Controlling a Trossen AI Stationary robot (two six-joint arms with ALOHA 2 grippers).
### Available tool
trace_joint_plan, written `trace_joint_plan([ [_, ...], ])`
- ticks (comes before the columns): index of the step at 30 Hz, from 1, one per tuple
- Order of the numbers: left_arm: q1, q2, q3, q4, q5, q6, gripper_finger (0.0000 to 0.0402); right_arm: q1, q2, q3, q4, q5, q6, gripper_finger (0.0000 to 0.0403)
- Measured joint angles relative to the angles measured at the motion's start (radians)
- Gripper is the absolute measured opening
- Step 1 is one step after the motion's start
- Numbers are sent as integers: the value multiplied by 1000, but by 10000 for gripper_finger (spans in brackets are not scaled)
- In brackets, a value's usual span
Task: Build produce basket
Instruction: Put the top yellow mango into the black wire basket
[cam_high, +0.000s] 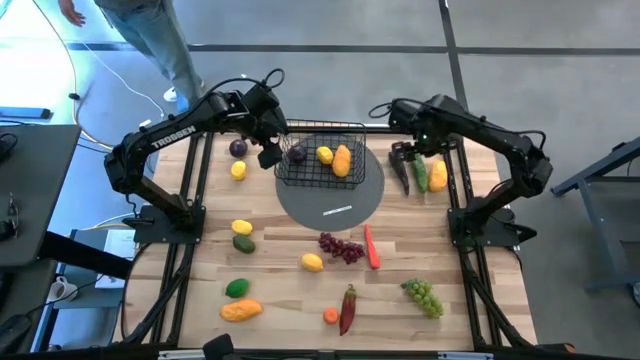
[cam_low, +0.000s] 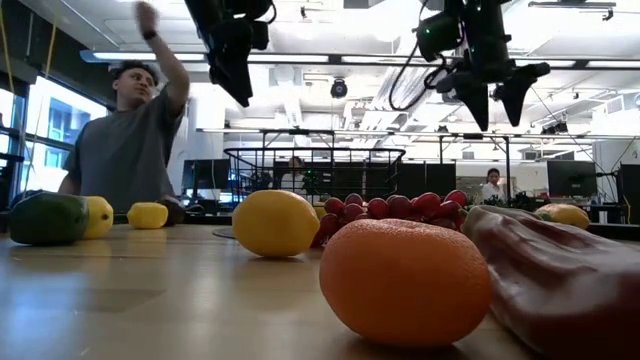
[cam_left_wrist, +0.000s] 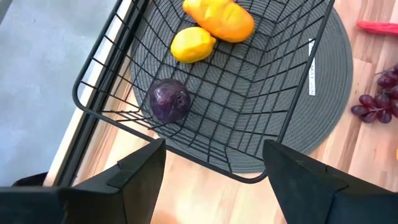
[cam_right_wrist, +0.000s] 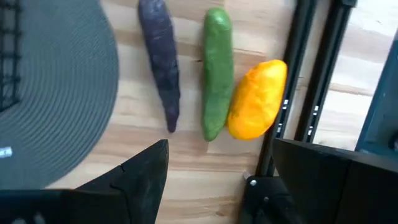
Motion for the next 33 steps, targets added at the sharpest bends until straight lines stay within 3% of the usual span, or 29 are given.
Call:
trace_joint_plan([
  [5, 0, 0, 0, 7, 2, 7, 258, -59, 0, -8, 11, 19, -15, 268],
  [16, 0, 0, 0, 32, 2, 0, 258, -172, -5, -230, 159, -8, -54, 268],
  [33, 14, 1, 0, 77, -6, -47, 258, -324, -5, -390, 300, -13, -44, 268],
])
